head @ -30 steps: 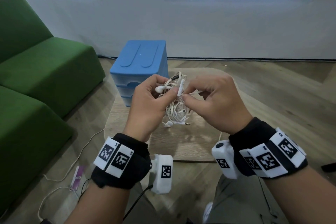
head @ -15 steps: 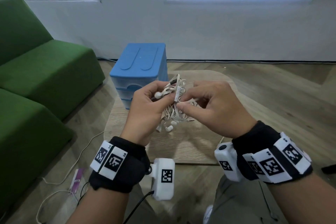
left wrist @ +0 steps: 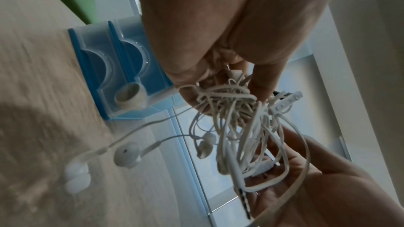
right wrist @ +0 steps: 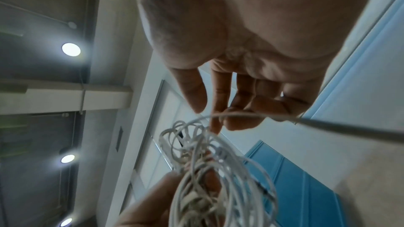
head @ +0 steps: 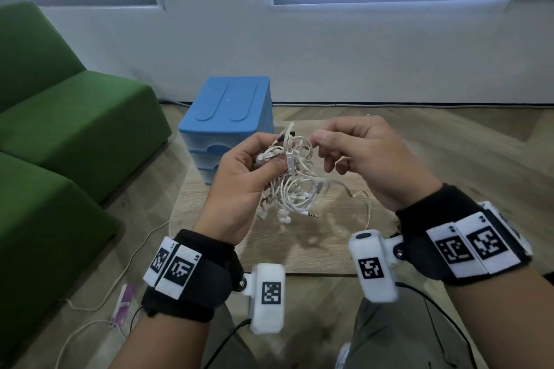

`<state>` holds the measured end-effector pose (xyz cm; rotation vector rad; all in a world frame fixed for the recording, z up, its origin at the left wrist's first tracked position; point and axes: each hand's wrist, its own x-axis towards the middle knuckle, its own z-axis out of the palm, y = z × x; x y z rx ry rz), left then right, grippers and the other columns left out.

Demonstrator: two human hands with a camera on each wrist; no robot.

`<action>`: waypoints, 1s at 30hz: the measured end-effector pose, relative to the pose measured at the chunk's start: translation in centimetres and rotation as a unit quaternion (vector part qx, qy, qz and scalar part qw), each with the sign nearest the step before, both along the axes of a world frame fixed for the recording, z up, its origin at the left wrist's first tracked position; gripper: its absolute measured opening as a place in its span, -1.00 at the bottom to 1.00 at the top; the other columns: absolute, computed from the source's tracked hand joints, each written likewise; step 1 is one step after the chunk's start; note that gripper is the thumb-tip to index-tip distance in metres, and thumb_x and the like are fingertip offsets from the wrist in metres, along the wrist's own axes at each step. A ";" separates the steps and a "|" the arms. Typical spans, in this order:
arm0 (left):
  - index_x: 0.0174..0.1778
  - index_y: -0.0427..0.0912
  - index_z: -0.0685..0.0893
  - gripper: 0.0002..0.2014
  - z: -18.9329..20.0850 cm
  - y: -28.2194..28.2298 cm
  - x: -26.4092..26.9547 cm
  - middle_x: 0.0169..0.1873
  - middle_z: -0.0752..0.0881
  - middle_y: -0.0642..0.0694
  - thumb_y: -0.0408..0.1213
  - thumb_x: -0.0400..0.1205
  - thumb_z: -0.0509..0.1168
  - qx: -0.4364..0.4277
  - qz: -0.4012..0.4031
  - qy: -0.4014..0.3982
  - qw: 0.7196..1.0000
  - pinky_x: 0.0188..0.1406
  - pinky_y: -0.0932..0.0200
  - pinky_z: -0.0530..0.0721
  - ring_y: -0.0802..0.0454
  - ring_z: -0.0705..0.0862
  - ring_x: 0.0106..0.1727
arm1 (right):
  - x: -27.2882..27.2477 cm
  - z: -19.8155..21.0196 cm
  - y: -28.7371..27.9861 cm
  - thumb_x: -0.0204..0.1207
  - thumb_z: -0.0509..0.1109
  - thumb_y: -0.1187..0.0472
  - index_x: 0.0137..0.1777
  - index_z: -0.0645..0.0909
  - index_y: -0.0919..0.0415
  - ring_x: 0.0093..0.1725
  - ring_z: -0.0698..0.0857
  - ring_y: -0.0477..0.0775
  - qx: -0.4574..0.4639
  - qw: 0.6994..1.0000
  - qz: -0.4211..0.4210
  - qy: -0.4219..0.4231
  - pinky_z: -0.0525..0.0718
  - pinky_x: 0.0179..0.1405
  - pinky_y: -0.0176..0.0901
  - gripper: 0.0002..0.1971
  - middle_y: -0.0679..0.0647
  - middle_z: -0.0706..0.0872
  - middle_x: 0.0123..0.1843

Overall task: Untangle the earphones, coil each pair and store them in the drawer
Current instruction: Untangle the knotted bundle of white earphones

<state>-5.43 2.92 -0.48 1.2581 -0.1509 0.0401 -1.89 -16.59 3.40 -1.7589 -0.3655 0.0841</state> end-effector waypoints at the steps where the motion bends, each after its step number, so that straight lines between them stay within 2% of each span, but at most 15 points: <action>1: 0.15 -0.30 0.76 -0.80 0.0 0.0 0.0 0.02 0.84 -0.22 -0.49 0.62 0.42 0.005 -0.001 -0.002 1.000 -0.01 0.11 0.79 -0.03 0.79 -0.04 | 0.0 0.2 0.0 0.66 0.42 0.28 -0.21 0.80 0.19 -0.35 0.62 0.08 0.005 1.000 0.008 0.015 0.45 -0.37 -0.17 -0.78 0.09 0.65 -0.33; 3: 0.17 -0.31 0.76 -0.78 0.2 0.0 -0.1 0.00 0.85 -0.21 -0.46 0.60 0.44 0.013 -0.004 -0.005 1.000 0.02 0.10 0.79 -0.04 0.80 -0.02 | 0.1 0.5 0.1 0.66 0.41 0.28 -0.26 0.76 0.17 -0.36 0.60 0.08 0.008 0.999 0.023 0.034 0.43 -0.36 -0.16 -0.76 0.13 0.64 -0.32; 5: 0.16 -0.28 0.76 -0.81 0.2 0.0 0.0 0.00 0.85 -0.23 -0.51 0.65 0.41 0.027 -0.007 -0.009 1.000 0.00 0.10 0.78 -0.06 0.79 -0.01 | 0.1 0.6 0.1 0.65 0.41 0.31 -0.26 0.72 0.21 -0.39 0.59 0.07 0.008 0.998 0.031 0.050 0.41 -0.38 -0.16 -0.77 0.19 0.63 -0.31; 8: 0.12 -0.23 0.77 -0.82 0.2 0.0 0.1 0.00 0.84 -0.25 -0.54 0.69 0.38 0.047 -0.014 -0.016 0.999 -0.03 0.11 0.78 -0.08 0.79 -0.01 | 0.3 0.6 -0.2 0.66 0.41 0.31 -0.15 0.74 0.31 -0.43 0.58 0.05 -0.009 0.995 0.055 0.087 0.39 -0.42 -0.20 -0.84 0.23 0.63 -0.28; 11: 0.08 -0.19 0.78 -0.80 0.3 0.0 0.0 -0.02 0.84 -0.23 -0.56 0.67 0.40 0.070 -0.022 -0.027 0.997 -0.03 0.11 0.80 -0.06 0.79 -0.03 | 0.5 0.5 -0.3 0.65 0.42 0.31 -0.08 0.75 0.37 -0.44 0.55 0.02 -0.025 0.992 0.069 0.107 0.38 -0.40 -0.17 -0.86 0.17 0.64 -0.33; 14: 0.10 -0.17 0.78 -0.76 0.3 -0.1 -0.1 0.00 0.84 -0.20 -0.59 0.66 0.40 0.084 -0.036 -0.034 0.995 -0.04 0.14 0.79 -0.01 0.78 -0.05 | 0.6 0.5 -0.1 0.63 0.44 0.33 -0.19 0.72 0.26 -0.44 0.50 0.02 -0.010 0.992 0.050 0.114 0.33 -0.38 -0.13 -0.85 0.14 0.59 -0.36; 17: 0.01 0.00 0.82 -0.79 0.3 -0.3 -0.2 0.03 0.84 -0.15 -0.43 0.63 0.46 0.070 -0.049 -0.032 0.996 -0.02 0.13 0.79 0.01 0.79 -0.01 | 0.6 0.4 0.2 0.64 0.39 0.32 -0.32 0.66 0.13 -0.46 0.48 0.00 0.022 0.989 0.002 0.144 0.28 -0.40 -0.14 -0.72 0.05 0.54 -0.39; 19: -0.04 0.07 0.83 -0.80 0.4 -0.3 -0.2 0.01 0.86 -0.10 -0.36 0.58 0.47 0.053 -0.050 -0.027 0.997 -0.04 0.15 0.79 0.04 0.80 -0.03 | 0.5 0.3 0.5 0.67 0.33 0.29 -0.34 0.65 0.10 -0.44 0.49 -0.01 0.055 0.984 -0.001 0.169 0.28 -0.42 -0.15 -0.69 0.05 0.55 -0.36; 24: 0.07 -0.14 0.75 -0.82 0.6 -0.2 -0.2 -0.02 0.87 -0.06 -0.43 0.59 0.42 0.027 -0.049 -0.028 0.998 -0.11 0.20 0.78 0.06 0.83 -0.07 | 0.4 -0.1 0.8 0.73 0.22 0.18 -0.21 0.56 0.14 -0.36 0.53 -0.02 0.105 0.965 0.036 0.236 0.38 -0.31 -0.11 -0.75 0.05 0.58 -0.24; 27: 0.05 -0.13 0.76 -0.81 0.6 -0.1 -0.3 -0.05 0.86 -0.05 -0.39 0.54 0.44 0.025 -0.045 -0.028 0.998 -0.14 0.20 0.78 0.06 0.82 -0.10 | 0.3 -0.2 0.8 0.73 0.22 0.18 -0.22 0.52 0.15 -0.35 0.53 0.00 0.105 0.964 0.044 0.243 0.40 -0.30 -0.12 -0.74 0.06 0.58 -0.27; 30: -0.01 -0.07 0.79 -0.82 0.5 0.0 -0.4 -0.08 0.86 -0.03 -0.37 0.52 0.46 0.030 -0.045 -0.030 0.998 -0.15 0.20 0.77 0.08 0.81 -0.13 | 0.2 -0.1 0.6 0.73 0.29 0.25 -0.11 0.57 0.21 -0.38 0.54 -0.02 0.083 0.975 0.037 0.203 0.41 -0.39 -0.19 -0.83 0.10 0.59 -0.26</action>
